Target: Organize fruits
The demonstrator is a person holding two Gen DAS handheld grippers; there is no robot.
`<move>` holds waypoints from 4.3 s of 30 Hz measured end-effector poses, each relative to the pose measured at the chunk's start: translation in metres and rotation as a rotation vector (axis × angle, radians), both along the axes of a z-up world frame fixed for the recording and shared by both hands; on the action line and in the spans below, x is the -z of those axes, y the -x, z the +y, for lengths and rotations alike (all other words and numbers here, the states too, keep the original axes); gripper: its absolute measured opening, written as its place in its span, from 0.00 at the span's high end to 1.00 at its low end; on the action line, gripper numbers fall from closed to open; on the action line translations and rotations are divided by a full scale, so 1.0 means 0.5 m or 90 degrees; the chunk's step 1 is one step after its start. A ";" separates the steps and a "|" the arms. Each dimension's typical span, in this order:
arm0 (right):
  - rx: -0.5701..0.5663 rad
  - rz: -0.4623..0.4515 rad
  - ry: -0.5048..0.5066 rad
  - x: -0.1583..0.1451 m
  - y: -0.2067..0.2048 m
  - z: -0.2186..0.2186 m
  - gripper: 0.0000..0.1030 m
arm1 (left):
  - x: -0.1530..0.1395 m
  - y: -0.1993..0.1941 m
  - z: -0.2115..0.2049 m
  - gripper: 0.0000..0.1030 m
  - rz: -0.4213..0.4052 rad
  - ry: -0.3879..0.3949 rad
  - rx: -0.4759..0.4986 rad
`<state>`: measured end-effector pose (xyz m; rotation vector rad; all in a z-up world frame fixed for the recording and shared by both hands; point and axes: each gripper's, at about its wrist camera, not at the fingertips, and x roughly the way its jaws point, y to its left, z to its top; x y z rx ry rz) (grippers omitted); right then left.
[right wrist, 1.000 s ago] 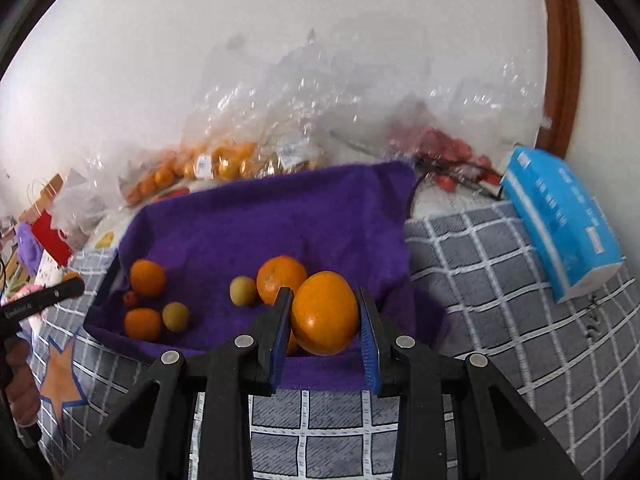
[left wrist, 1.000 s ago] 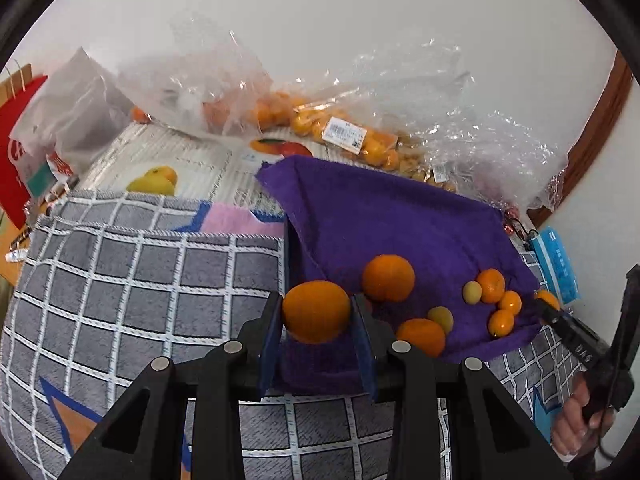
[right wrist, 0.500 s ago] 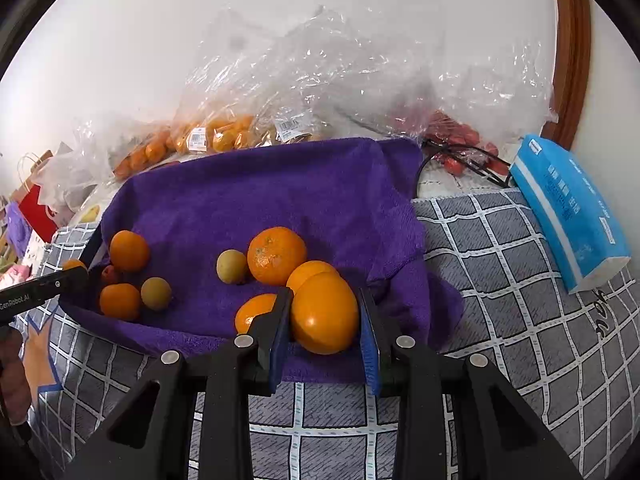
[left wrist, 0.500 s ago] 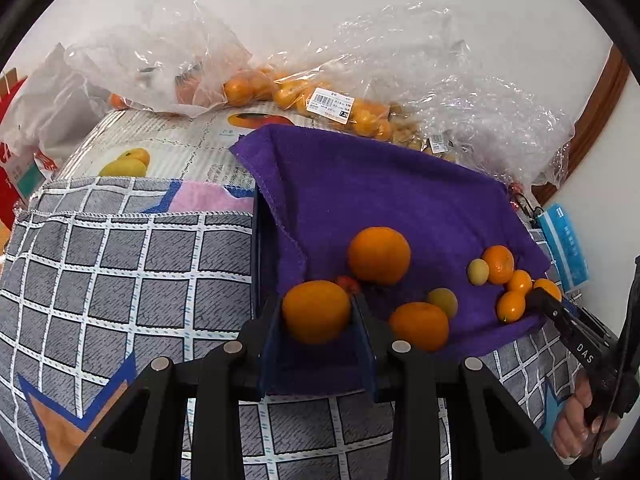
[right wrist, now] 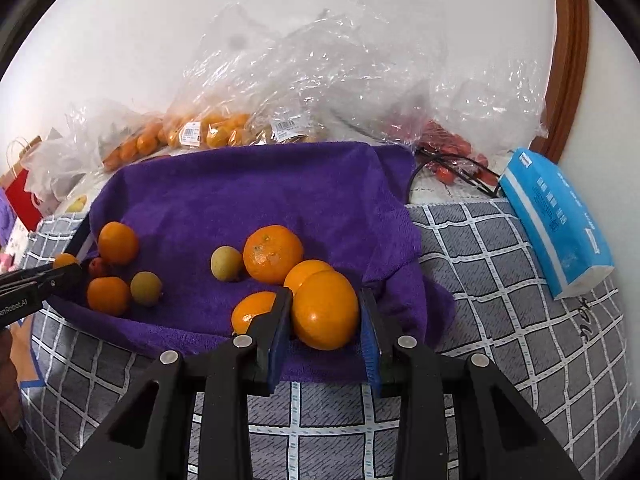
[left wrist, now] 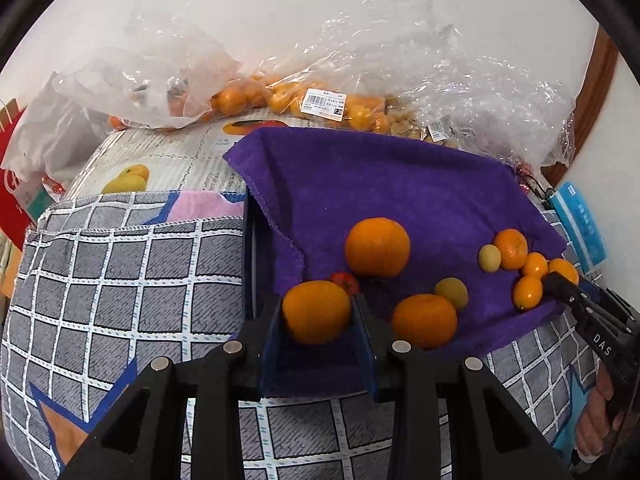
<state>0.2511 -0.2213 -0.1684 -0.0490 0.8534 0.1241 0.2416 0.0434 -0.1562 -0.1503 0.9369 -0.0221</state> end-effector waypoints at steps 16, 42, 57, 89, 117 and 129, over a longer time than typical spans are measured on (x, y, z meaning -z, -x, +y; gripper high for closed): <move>0.019 -0.010 0.009 -0.019 0.005 0.007 0.39 | -0.018 0.004 -0.012 0.50 0.013 -0.015 0.014; 0.066 -0.100 -0.086 -0.288 0.341 -0.013 0.14 | -0.275 0.348 -0.060 0.07 -0.168 -0.026 -0.020; 0.064 -0.163 -0.053 -0.346 0.513 -0.028 0.01 | -0.318 0.495 -0.074 0.01 -0.213 -0.032 -0.042; 0.069 -0.173 -0.043 -0.348 0.552 -0.038 0.01 | -0.324 0.521 -0.107 0.01 -0.218 -0.058 -0.032; 0.068 -0.178 -0.045 -0.350 0.556 -0.034 0.00 | -0.320 0.519 -0.103 0.01 -0.212 -0.052 -0.039; 0.066 -0.179 -0.043 -0.348 0.558 -0.028 0.01 | -0.320 0.520 -0.103 0.01 -0.213 -0.050 -0.036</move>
